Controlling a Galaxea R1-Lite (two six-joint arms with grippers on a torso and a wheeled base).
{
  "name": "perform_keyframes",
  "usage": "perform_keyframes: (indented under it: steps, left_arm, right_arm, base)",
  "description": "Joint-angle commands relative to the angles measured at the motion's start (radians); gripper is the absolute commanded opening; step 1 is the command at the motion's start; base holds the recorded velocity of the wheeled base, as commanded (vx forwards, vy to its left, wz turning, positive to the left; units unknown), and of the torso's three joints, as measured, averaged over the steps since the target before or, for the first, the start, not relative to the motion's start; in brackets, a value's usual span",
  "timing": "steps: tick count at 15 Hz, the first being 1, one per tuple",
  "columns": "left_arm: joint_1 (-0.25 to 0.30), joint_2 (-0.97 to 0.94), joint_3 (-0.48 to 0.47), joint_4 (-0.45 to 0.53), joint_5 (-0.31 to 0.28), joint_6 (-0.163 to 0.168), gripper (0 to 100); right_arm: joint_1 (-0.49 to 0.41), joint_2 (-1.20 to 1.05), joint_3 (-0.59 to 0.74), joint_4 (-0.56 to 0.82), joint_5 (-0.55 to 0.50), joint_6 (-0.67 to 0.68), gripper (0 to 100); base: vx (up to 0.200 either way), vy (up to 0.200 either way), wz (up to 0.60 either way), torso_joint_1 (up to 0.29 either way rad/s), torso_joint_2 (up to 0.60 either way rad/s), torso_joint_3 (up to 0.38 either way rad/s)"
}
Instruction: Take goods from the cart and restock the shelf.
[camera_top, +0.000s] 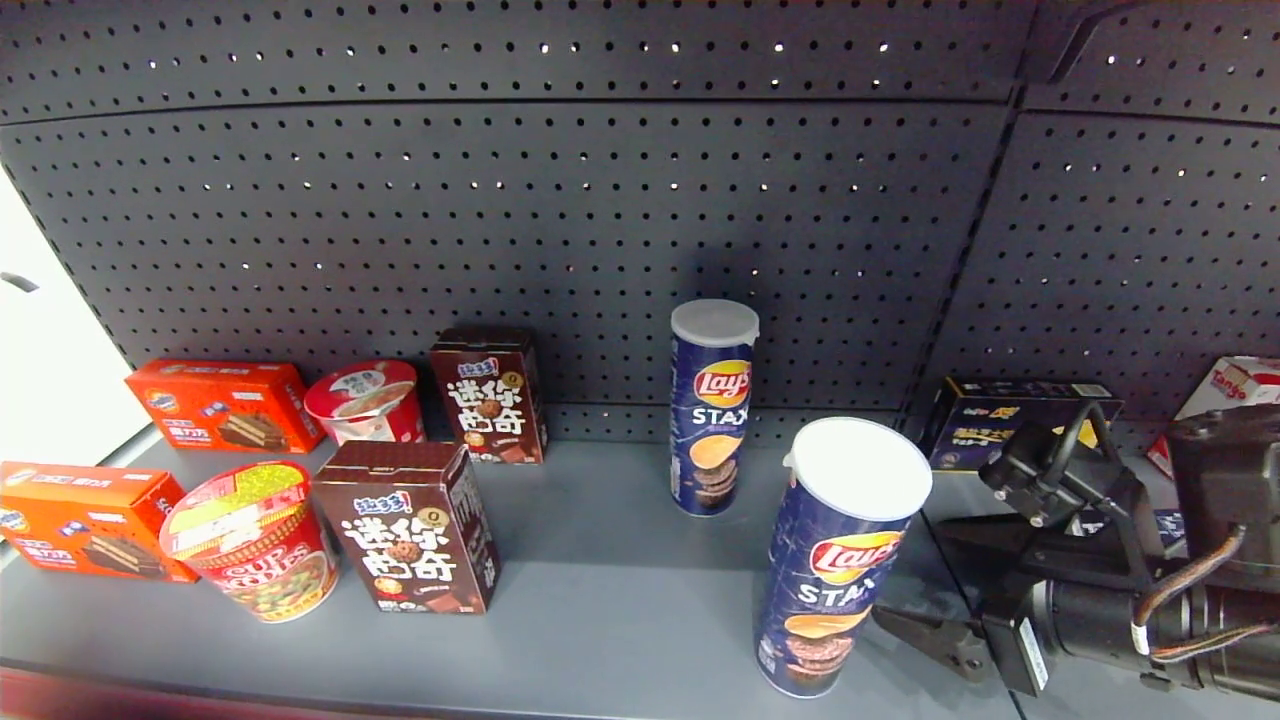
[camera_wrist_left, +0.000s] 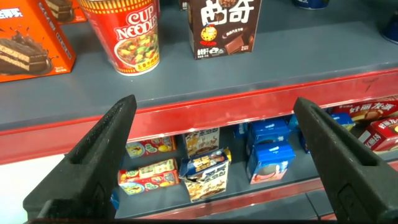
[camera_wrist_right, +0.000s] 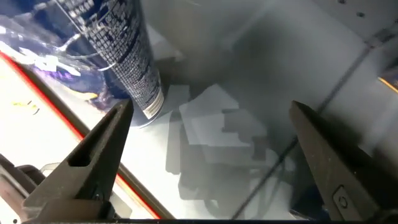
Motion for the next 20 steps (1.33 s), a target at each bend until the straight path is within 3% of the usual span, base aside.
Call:
perform_keyframes:
  steps: [1,9,13,20]
  left_arm:
    - [0.000,0.001,0.000,0.000,0.000,0.000,100]
    - [0.000,0.001,0.000,0.000,0.000,0.000,100]
    - [-0.002,0.003,0.000,0.000,-0.001,0.002,100]
    - [-0.002,0.007,0.000,0.000,0.000,0.000,100]
  right_arm:
    - [0.023,0.034,-0.007,-0.013,0.001,0.001,100]
    - [0.066,0.077,-0.046,-0.013,-0.004,0.001,100]
    - [0.020,0.043,-0.023,-0.013,-0.006,0.002,100]
    - [0.034,0.108,-0.078,-0.013,-0.002,0.001,100]
  base:
    - [0.000,0.000,0.00,0.000,0.00,0.000]
    - [0.000,0.000,0.00,0.000,0.00,0.000]
    - [0.000,0.000,0.00,0.000,0.00,0.000]
    - [0.000,0.000,0.00,0.000,0.00,0.000]
